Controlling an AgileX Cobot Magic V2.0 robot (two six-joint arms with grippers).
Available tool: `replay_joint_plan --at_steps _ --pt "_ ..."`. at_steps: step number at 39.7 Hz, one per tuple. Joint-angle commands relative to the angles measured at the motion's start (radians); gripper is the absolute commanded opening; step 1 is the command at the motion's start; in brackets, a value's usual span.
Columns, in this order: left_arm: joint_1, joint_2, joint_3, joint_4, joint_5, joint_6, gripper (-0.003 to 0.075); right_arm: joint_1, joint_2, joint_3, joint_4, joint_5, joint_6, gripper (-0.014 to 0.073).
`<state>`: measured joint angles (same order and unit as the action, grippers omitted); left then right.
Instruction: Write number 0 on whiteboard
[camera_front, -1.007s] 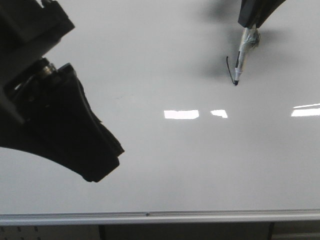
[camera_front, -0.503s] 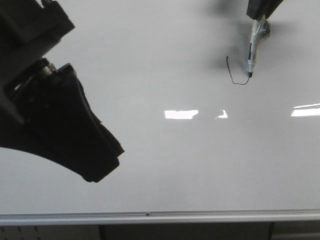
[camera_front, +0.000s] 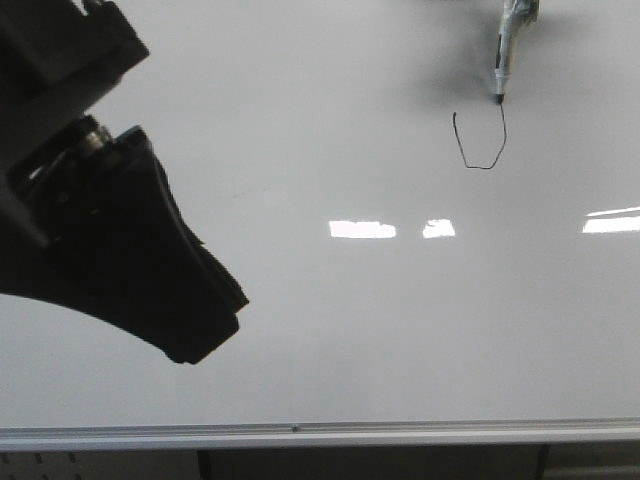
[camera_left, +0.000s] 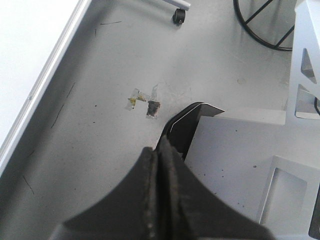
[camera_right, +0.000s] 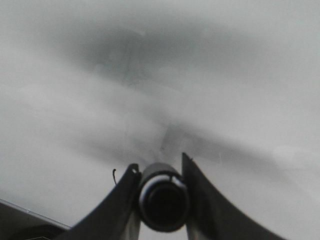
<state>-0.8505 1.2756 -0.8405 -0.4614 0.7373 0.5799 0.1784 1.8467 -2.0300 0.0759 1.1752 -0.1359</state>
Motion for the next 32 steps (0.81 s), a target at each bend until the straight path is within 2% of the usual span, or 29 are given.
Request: replay_joint_plan --at_steps 1,16,25,32 --pt "-0.004 -0.029 -0.03 -0.032 -0.035 -0.008 -0.002 0.013 -0.061 -0.035 0.009 -0.086 -0.002 -0.0058" --pt "-0.004 -0.029 -0.03 -0.032 -0.035 -0.008 -0.002 0.089 -0.019 -0.035 0.078 -0.076 -0.003 -0.0058" --pt "-0.004 -0.029 -0.03 -0.032 -0.035 -0.008 -0.002 0.089 -0.036 -0.083 0.212 0.157 -0.064 -0.0058" --pt "-0.004 -0.029 -0.03 -0.032 -0.035 -0.008 -0.002 0.089 -0.082 -0.085 0.256 0.162 -0.065 -0.0058"
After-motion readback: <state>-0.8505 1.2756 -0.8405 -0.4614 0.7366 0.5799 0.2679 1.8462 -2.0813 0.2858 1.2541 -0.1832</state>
